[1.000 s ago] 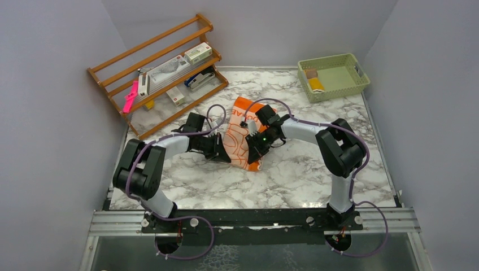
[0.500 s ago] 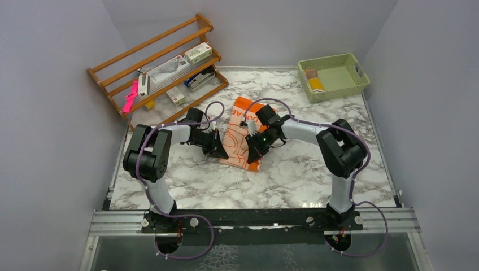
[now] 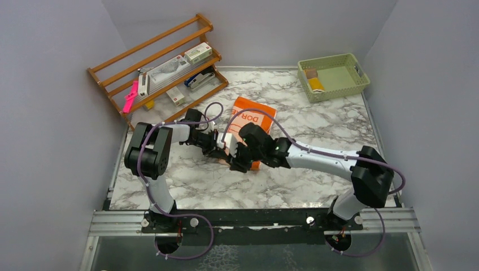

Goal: Roll the towels
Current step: Roll the towel at the center of the board.

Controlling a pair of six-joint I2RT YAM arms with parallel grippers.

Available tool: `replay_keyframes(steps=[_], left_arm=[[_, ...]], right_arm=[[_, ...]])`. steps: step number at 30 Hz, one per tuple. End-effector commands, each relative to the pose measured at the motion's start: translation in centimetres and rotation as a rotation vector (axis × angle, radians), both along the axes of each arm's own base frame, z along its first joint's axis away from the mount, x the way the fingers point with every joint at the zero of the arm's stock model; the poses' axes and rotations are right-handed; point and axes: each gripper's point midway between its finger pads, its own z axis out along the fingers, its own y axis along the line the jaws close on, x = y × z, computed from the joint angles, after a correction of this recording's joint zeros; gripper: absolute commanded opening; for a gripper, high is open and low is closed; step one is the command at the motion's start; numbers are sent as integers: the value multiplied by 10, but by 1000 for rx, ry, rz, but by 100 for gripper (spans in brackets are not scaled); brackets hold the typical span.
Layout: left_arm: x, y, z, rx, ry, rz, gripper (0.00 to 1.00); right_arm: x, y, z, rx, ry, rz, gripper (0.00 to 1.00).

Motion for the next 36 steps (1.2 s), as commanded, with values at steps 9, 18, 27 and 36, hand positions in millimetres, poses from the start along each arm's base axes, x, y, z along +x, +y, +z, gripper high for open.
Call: replay_keyframes(steps=[9,18,27,36], left_arm=[[-8,14,-31,97,39,-6,0],[-8,14,-33,97,48,-5,0],[-8,13,-34,93,58,-4,0],[17,14,-5,5,-38,30,0]], right_arm=[[24,6,-52,-140,-231,-40,90],[24,2,-78,-202,-205,-38,59],[28,-9,-115,-257,-146,-91,58],[28,-45,-140,-313,15,-236,1]])
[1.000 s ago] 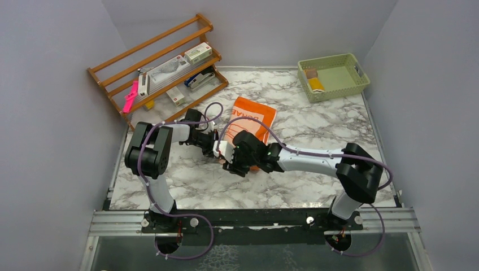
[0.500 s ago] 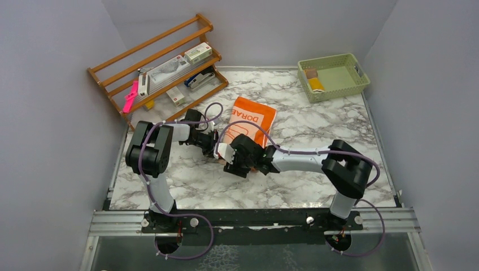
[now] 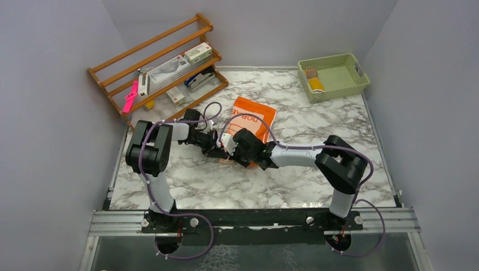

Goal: Roll the towels
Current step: Roll the towel at the center of the board.

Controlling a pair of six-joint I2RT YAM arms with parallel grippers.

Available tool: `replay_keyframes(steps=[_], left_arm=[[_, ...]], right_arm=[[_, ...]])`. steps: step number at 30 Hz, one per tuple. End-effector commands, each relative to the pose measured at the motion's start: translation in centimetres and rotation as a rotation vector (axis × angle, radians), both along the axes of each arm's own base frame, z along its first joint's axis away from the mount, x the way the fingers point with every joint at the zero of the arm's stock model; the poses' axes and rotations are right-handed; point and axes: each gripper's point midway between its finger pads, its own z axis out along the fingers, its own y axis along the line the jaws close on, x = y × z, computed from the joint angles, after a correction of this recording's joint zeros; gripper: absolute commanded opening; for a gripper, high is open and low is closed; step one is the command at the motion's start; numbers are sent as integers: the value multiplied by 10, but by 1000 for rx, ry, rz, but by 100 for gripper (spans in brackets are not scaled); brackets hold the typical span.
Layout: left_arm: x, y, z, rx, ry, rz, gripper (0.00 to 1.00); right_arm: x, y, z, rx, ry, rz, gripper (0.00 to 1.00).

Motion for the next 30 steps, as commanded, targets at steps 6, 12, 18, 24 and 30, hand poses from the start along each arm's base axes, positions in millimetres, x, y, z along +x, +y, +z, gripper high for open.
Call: replay_keyframes(steps=[6,12,18,24,30], left_arm=[[39,12,59,6,-363,58,0],[39,14,97,-13,-485,103,0],[21,9,107,-79,-493,62,0],[2,-1,116,-125,-514,10,0],[-10,-19,116,-149,-502,-8,0]], right_arm=[[-36,-23,-17,-3,334,-37,1],[-58,-5,27,128,687,98,1],[-51,-6,63,399,977,151,1],[-5,-13,68,510,1052,100,1],[21,-10,29,498,1167,63,1]])
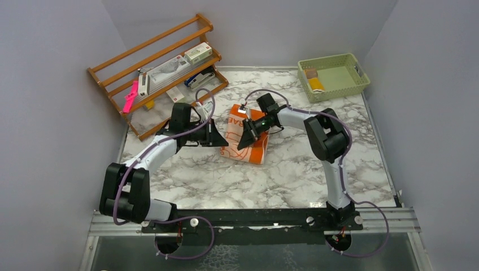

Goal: Roll the towels
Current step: Roll the towel at the center of the board.

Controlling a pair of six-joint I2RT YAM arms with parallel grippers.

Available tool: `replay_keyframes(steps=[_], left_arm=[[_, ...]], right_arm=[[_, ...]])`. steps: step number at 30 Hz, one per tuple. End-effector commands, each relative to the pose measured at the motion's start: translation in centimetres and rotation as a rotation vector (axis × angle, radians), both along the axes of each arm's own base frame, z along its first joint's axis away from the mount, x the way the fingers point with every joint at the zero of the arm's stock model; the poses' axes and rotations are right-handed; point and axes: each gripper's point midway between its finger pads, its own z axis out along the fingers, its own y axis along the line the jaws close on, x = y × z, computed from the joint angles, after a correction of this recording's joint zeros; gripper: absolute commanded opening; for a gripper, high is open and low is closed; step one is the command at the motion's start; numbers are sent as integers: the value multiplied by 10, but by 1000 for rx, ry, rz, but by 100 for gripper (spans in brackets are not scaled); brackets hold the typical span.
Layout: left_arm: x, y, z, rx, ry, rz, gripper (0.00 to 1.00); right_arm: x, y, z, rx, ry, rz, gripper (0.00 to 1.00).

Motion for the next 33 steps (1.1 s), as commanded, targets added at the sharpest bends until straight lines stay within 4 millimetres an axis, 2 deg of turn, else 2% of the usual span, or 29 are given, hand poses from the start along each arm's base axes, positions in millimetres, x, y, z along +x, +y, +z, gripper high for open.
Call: replay_keyframes(steps=[1,5,8,12,16,19,21,24,29,30,31,32,33], left_arm=[[-13,-17,5,-49,-5,-45,0],[-21,-27,-14,-33,59,-48,0],[-17,-27,-33,-9,123,6,0],[-7,-27,-63,11,205,82,0],[12,-26,-92,39,261,172,0],[25,-29,-106,49,288,206,0],[31,-30,-111,57,298,209,0],[32,-29,-119,83,304,204,0],[24,-25,-130,119,331,183,0],[23,-25,-131,122,337,180,0],[22,-25,-132,123,338,177,0],[21,-25,-134,125,341,175,0],[21,-25,-134,125,343,173,0]], right_arm=[[1,4,-20,24,142,38,1],[8,3,-38,18,192,23,1],[10,0,-46,10,212,10,1],[10,-2,-53,-14,207,1,1],[12,-7,-57,-70,154,-13,1],[20,-11,-49,-111,28,-30,1],[28,-14,-33,-136,-100,-63,3],[44,-18,-4,-173,-331,-139,25],[72,-38,57,-136,-753,-364,53],[71,-45,69,-105,-817,-429,69],[75,-53,79,-69,-870,-531,93],[77,-61,82,-38,-894,-633,99],[74,-67,75,-28,-865,-678,100]])
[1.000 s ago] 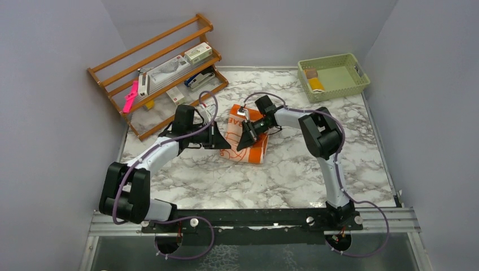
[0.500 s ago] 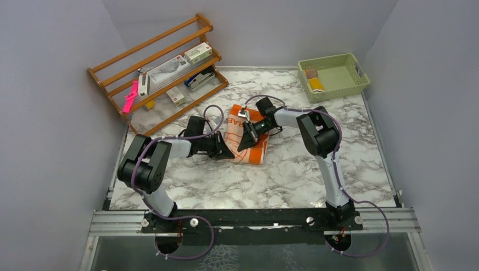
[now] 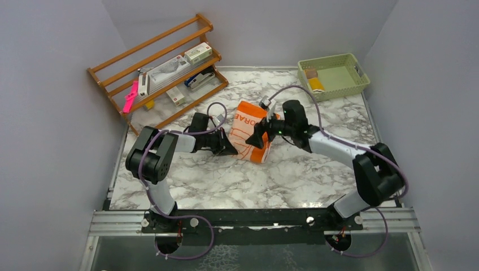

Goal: Roll the towels
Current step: Roll the towel at the center of the board.

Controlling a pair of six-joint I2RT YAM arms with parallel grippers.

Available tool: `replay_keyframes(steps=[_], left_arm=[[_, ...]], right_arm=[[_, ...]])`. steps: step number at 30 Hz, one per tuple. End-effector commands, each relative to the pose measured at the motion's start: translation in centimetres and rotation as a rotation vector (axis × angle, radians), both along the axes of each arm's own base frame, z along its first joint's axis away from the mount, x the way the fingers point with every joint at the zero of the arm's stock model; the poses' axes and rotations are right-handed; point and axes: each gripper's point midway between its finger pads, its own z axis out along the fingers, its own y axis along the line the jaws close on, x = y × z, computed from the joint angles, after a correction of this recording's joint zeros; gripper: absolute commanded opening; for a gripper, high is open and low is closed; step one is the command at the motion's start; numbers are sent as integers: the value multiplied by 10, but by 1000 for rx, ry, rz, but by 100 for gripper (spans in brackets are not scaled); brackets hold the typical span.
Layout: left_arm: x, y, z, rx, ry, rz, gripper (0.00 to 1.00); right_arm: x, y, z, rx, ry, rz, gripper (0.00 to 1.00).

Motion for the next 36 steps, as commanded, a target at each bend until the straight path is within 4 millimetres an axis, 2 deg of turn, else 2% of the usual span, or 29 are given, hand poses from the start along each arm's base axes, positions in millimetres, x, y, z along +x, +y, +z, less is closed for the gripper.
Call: replay_keyframes(steps=[1,3,4,5,7,8,9,11,14,17,26,36], left_arm=[[2,12,-27,90,17,28,0],[1,11,-28,89,25,21,0],[1,11,-28,89,30,17,0],[1,10,-27,88,31,11,0],[0,10,-28,89,36,5,0],[0,10,-28,89,39,2,0],[-1,10,-28,89,44,-2,0],[-2,10,-29,89,48,-7,0],[-3,10,-29,88,52,-12,0],[-4,10,-28,87,55,-16,0],[-15,14,-24,91,53,-19,0],[-42,22,-17,89,67,-20,0]], right_arm=[[35,-21,10,119,-220,-283,100],[26,-8,-3,57,-188,-134,100],[22,1,-2,14,-223,-92,100],[13,10,-2,-54,-326,-79,100],[-15,30,14,-124,-629,-25,100],[-29,42,26,-111,-728,-1,100],[-36,47,30,-114,-767,34,100],[-41,52,20,-162,-777,85,100],[-37,51,-3,-257,-802,119,99],[-26,46,-16,-320,-799,75,99],[-12,50,-20,-229,-586,74,96],[-31,47,-43,-245,-406,135,93]])
